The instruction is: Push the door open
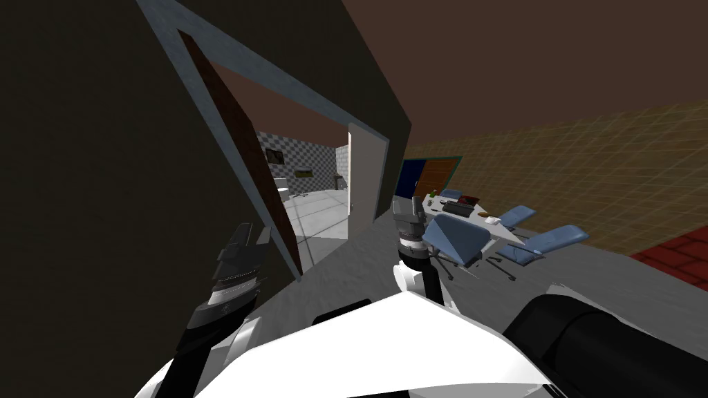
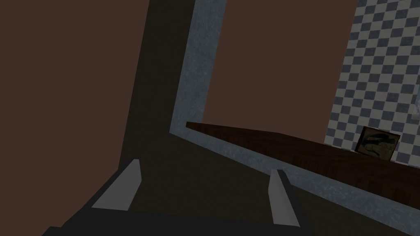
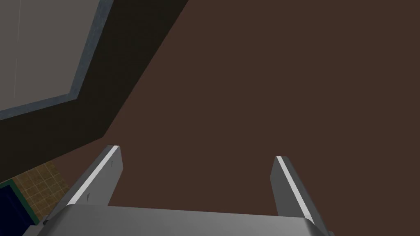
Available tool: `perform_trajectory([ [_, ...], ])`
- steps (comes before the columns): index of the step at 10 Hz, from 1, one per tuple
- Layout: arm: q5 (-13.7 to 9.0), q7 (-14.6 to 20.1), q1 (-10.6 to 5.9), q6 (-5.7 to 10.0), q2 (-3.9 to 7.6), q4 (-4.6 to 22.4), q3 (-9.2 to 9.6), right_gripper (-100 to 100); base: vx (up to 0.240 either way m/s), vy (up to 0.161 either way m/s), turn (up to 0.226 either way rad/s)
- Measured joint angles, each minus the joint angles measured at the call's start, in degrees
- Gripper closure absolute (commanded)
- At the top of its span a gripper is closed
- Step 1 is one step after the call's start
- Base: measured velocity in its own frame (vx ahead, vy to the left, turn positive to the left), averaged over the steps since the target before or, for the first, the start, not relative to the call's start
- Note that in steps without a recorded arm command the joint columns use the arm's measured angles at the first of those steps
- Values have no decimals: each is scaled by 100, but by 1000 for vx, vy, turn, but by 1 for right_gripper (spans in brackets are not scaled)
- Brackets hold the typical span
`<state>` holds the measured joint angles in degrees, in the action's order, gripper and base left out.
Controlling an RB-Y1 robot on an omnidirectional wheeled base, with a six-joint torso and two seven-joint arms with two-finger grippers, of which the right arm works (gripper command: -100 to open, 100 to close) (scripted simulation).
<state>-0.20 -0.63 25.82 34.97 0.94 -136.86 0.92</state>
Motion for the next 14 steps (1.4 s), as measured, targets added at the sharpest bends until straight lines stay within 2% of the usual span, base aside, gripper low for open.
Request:
perform_trajectory([
  [4,43,16,-237,107,72,688,8,-100,136,-60,79],
  [6,8,82,-348,100,152,943,-80,-100,85,-57,75],
  [8,37,87,-447,103,165,1205,-57,-100,80,-55,69],
  [12,67,122,-713,258,226,1986,-79,-100,93,-74,89],
  [13,87,126,-729,270,224,2132,-54,-100,95,-74,78],
  [14,93,133,-839,277,240,2327,-70,-100,60,-42,28],
])
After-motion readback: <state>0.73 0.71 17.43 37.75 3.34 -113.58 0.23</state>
